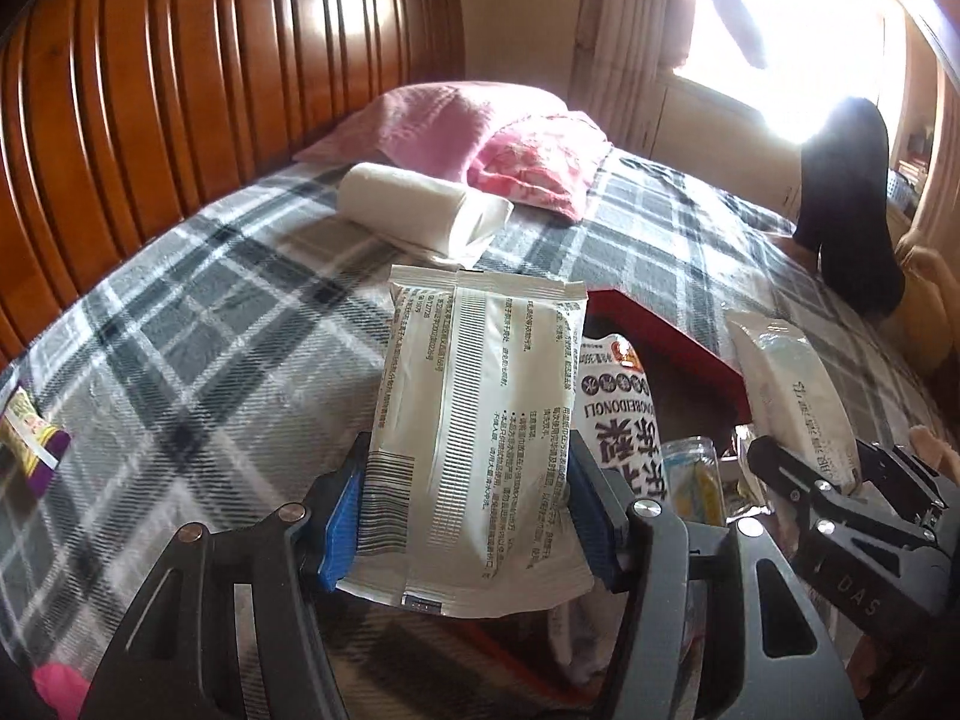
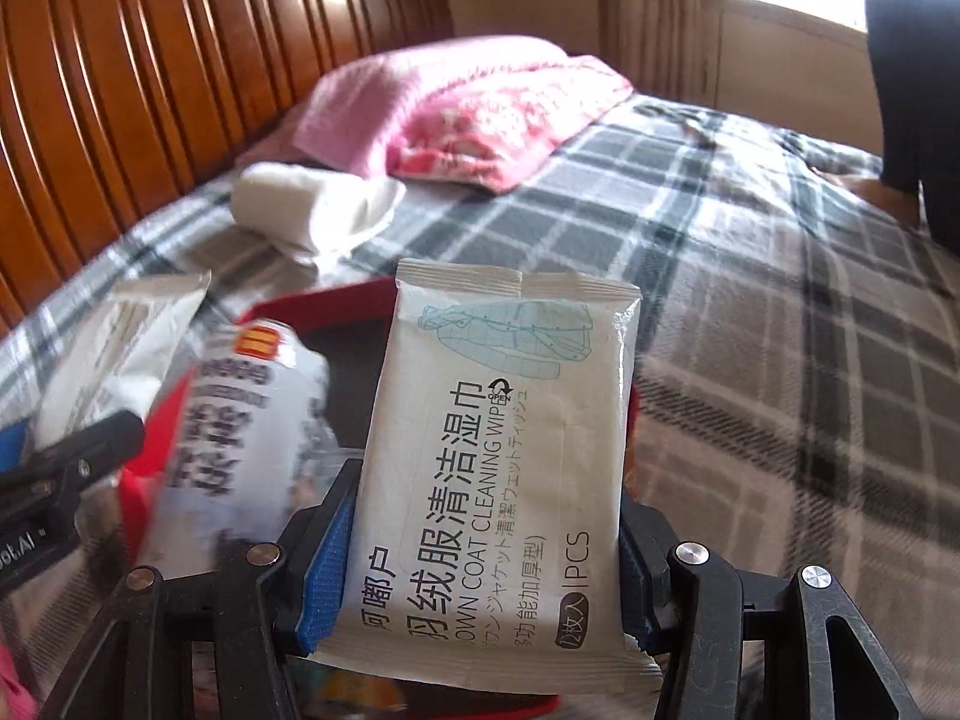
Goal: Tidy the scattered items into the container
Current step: 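Carry both white packets over the red tray and release them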
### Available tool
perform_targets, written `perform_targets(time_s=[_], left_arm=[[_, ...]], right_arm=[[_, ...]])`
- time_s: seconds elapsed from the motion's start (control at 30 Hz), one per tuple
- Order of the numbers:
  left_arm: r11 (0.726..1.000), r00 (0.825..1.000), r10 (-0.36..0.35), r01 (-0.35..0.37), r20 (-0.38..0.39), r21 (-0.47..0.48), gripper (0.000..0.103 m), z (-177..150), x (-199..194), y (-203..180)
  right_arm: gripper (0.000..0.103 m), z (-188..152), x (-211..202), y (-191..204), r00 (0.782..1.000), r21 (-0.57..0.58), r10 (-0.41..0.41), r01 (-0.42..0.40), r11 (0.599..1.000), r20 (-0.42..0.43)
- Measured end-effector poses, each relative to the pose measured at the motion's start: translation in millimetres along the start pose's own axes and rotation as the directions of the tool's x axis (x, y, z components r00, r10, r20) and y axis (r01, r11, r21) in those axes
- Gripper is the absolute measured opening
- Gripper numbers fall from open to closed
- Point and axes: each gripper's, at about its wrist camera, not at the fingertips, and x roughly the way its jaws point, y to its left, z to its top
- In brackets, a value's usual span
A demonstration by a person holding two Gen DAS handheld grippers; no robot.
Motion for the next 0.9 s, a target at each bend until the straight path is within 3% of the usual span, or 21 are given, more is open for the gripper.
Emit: perform_targets(time_s=[0.2,0.3,0.37,0.43,0.47,0.57,0.77,0.9], left_arm=[[0.999,1.0,0.02,-0.019,-0.015,0.042,0.064,3.1,9.8,-7.5],[0.995,0.998,0.066,-0.066,-0.007,0.076,0.057,7.8,12.8,-17.9],[0.99,0.993,0.119,-0.119,0.002,0.079,0.065,12.0,14.5,-19.3],[0.993,0.994,0.106,-0.105,-0.02,0.051,0.074,15.4,16.1,-13.1],[0.996,0.996,0.083,-0.082,-0.03,0.045,0.08,17.2,16.0,-9.7],[0.999,0.999,0.048,-0.048,0.017,0.006,0.094,21.4,4.8,-1.5],[0.997,0.987,0.073,-0.067,0.146,-0.049,0.103,35.0,-35.3,3.0],[0.996,0.976,0.048,-0.03,0.214,-0.087,0.103,41.2,-63.8,8.8]], right_arm=[[0.062,17.5,15.6,15.6,0.995,-0.165,0.051,-0.064,0.984,-0.085],[0.062,28.2,26.1,30.2,0.992,-0.252,0.046,-0.075,0.965,-0.119],[0.063,33.4,34.9,34.4,0.986,-0.261,0.048,-0.09,0.961,-0.162],[0.064,39.7,40.3,32.6,0.98,-0.264,0.055,-0.105,0.959,-0.192],[0.07,41.7,40.1,30.1,0.98,-0.273,0.054,-0.106,0.956,-0.192],[0.093,48.3,26.9,23.6,0.992,-0.297,0.021,-0.057,0.953,-0.122],[0.103,55.5,-12.4,10.0,0.995,-0.199,0.102,-0.096,0.975,0.021],[0.103,53.2,-23.6,6.2,0.987,-0.146,0.159,-0.153,0.977,0.029]])
